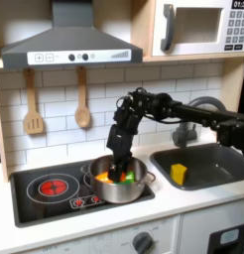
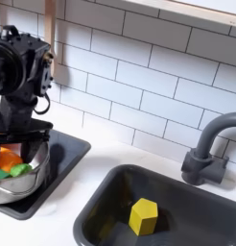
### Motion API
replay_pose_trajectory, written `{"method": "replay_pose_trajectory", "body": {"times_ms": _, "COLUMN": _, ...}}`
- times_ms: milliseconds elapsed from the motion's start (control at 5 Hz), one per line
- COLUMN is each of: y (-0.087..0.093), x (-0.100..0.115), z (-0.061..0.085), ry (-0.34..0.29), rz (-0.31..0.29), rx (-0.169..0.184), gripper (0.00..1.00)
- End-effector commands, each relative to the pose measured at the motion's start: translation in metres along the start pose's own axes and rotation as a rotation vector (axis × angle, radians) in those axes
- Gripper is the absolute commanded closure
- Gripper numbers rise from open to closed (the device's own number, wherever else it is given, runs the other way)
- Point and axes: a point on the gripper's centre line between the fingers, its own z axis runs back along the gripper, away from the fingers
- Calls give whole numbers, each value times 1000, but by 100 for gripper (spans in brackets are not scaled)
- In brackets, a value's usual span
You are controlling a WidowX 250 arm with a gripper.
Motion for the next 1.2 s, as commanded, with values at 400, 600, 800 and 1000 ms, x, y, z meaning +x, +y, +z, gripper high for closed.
{"method": "replay_pose_trajectory", "body": {"times_ms": 400, "y": -5, "x": 6, "z": 16, "ry": -42, "rz": -8, "rx": -36, "gripper": 100}}
{"method": "replay_pose_trajectory", "body": {"times_ms": 600, "y": -6, "x": 6, "z": 18, "ry": -52, "rz": -33, "rx": -61, "gripper": 100}}
{"method": "replay_pose_trajectory", "body": {"times_ms": 800, "y": -9, "x": 9, "z": 41, "ry": -83, "rz": -59, "rx": -118, "gripper": 100}}
{"method": "replay_pose_trajectory", "body": {"times_ms": 1000, "y": -18, "x": 3, "z": 57, "ry": -66, "rz": -162, "rx": -224, "gripper": 7}}
